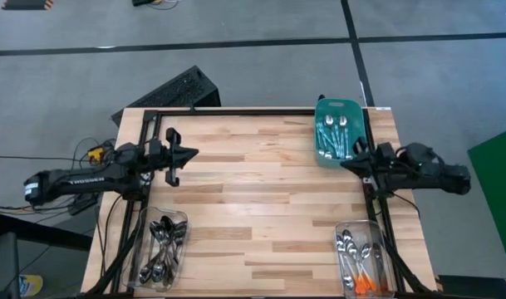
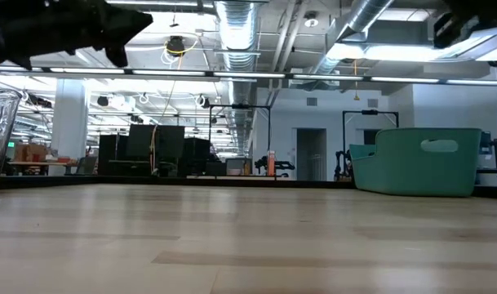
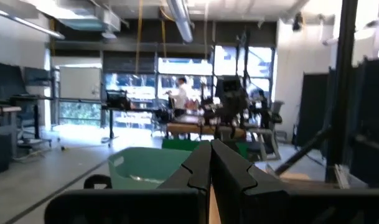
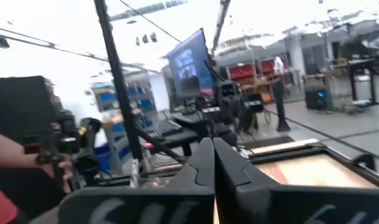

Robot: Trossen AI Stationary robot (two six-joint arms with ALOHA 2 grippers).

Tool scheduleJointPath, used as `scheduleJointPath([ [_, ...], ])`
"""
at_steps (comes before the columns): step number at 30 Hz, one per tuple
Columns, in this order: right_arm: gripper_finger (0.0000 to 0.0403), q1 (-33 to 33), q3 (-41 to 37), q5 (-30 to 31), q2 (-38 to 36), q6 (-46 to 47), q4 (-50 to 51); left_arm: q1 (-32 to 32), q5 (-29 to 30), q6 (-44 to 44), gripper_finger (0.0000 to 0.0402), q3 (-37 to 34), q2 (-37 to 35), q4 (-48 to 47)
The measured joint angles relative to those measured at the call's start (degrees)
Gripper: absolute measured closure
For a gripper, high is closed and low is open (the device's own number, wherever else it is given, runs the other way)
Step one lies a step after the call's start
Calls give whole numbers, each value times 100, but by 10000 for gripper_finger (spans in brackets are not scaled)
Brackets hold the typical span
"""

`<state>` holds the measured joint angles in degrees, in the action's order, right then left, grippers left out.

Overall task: Sort silverware by color (type)
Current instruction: Return to Home Position

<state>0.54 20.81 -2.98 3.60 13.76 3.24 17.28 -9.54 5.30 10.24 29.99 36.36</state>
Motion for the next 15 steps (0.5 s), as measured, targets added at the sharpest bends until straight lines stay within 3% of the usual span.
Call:
scheduleJointPath([
  [3,394,-168,-478,-2,-356,-7,-309,0,102,156,402,-320,-145,369],
  [15,394,-789,-1330,209,-270,-53,-699,30,136,149,401,-943,-777,153],
])
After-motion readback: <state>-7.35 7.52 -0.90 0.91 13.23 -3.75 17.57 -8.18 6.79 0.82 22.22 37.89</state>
